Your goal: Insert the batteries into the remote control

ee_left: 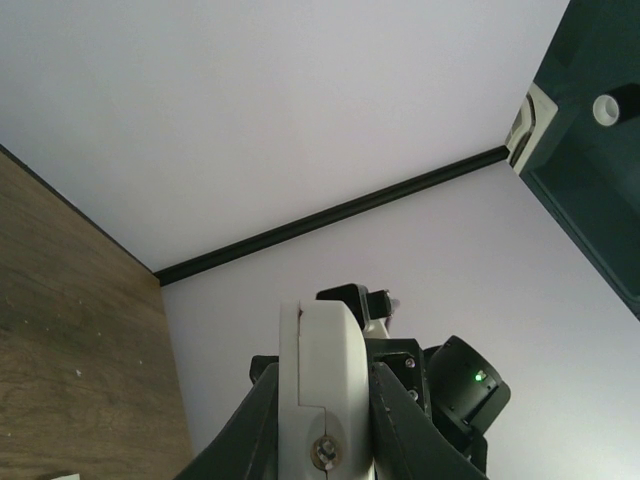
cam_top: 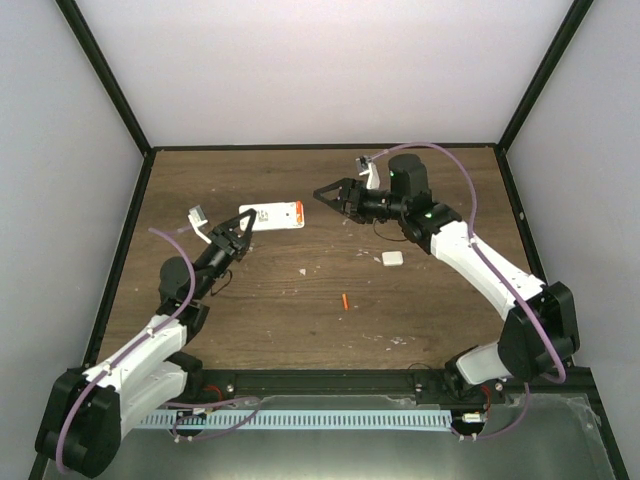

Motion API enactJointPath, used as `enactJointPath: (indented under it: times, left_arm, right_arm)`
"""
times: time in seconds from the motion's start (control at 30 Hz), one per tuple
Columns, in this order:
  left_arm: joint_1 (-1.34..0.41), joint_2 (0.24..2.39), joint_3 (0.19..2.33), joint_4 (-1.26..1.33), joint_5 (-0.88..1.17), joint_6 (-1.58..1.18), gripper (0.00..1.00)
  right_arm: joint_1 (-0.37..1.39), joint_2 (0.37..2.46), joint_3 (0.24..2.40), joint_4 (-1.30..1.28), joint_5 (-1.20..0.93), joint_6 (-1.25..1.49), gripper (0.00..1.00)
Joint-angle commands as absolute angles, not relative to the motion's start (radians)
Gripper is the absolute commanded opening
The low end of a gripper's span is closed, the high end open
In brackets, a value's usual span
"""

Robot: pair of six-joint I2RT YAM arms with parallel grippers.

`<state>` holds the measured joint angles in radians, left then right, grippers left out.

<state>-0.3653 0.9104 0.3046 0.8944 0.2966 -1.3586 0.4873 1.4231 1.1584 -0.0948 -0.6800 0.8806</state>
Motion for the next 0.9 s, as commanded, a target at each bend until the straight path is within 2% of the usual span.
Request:
enactJointPath:
  times: [0.0, 0.43, 0.87]
  left_arm:
    - [-0.367, 0.917, 0.341, 0.973, 0.322, -1.371, 0.00]
    - [-0.368, 0.949, 0.353, 0.997, 0.340, -1.369, 0.00]
    - [-0.369, 0.953, 0.356, 0.991, 0.345, -1.358, 0.00]
  right_arm:
    - [0.482, 1.443, 1.132, 0.040, -0.798, 0.983, 0.66]
    - [0.488, 1.479, 1.148, 0.128, -0.856, 1.027, 0.64]
    - [0.526, 1.515, 1.165, 0.211, -0.891, 1.072, 0.56]
